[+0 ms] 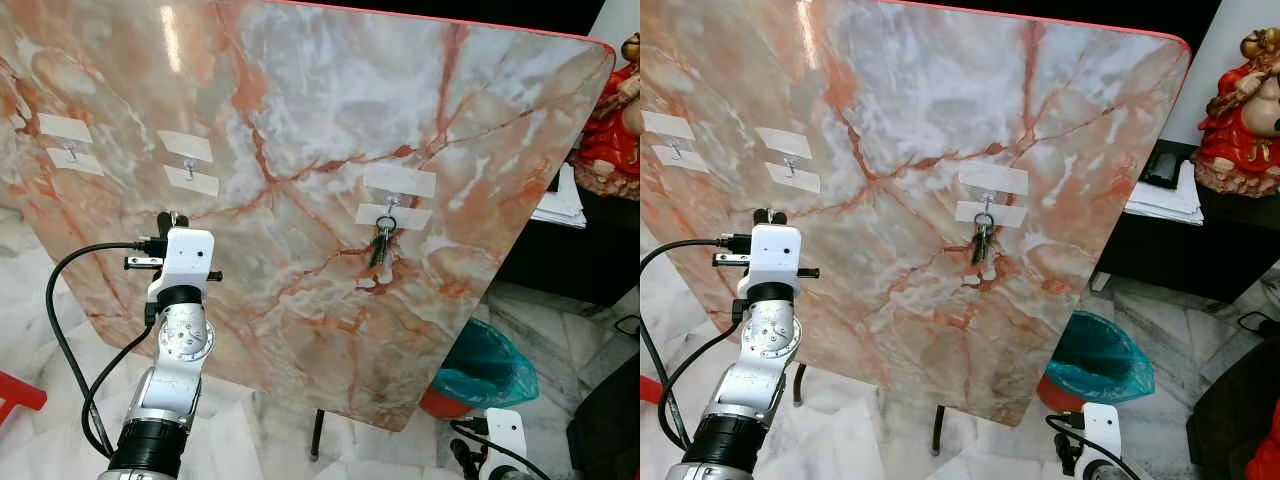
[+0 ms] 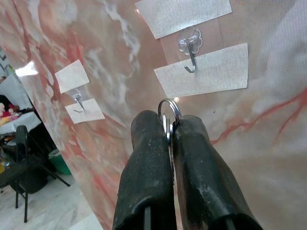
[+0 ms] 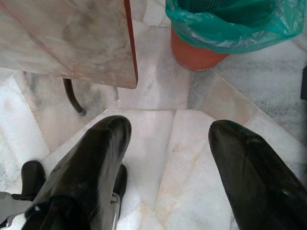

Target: Hang keys on a hook

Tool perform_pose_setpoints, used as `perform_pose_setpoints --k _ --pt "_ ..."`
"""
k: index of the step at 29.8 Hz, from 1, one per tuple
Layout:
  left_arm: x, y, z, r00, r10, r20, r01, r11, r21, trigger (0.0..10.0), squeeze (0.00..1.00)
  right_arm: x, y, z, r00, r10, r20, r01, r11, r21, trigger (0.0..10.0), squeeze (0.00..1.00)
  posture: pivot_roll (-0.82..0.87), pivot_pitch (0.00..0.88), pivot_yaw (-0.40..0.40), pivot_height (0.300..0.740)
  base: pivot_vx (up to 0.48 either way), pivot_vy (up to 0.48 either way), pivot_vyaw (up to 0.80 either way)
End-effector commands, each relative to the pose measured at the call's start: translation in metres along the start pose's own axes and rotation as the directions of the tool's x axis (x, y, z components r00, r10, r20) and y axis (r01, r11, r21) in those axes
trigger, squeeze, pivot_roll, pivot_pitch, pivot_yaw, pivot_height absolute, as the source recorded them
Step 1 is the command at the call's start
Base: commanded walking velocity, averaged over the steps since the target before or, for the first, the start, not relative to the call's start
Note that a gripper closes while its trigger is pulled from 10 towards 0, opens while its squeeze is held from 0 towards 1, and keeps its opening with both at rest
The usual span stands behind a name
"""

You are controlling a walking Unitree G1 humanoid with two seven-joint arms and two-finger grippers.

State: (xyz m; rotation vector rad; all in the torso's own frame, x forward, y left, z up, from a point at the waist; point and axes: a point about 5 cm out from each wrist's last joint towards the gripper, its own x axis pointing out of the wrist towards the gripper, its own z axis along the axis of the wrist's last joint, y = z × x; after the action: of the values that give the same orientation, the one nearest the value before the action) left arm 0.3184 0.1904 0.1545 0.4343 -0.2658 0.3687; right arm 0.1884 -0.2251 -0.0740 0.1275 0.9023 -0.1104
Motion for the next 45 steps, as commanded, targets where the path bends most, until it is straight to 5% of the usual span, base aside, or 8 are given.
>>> perform_pose_setpoints --k 1,23,45 --pt "0.002 0.002 0.008 0.999 0.017 0.031 -0.017 1.0 -0.024 10.0 0.0 0.0 -0.003 0.001 1.0 -0.006 0.003 0.006 1.0 -0.009 10.0 0.0 0.03 0.019 -0.099 0.74 0.24 0.0 0.0" --pt "0.002 0.004 0.011 0.998 0.029 0.059 -0.027 0.999 -0.033 10.0 0.0 0.0 -0.002 0.001 1.0 -0.005 -0.004 0.004 0.999 -0.033 10.0 0.0 0.03 0.017 -0.099 0.74 0.264 0.0 0.06" --pt "-0.001 0.006 0.017 0.994 0.051 0.096 -0.048 0.998 -0.026 10.0 0.0 0.0 -0.001 0.0 1.0 0.003 -0.004 -0.003 1.0 -0.027 10.0 0.0 0.03 0.02 -0.096 0.74 0.0 0.0 0.0"
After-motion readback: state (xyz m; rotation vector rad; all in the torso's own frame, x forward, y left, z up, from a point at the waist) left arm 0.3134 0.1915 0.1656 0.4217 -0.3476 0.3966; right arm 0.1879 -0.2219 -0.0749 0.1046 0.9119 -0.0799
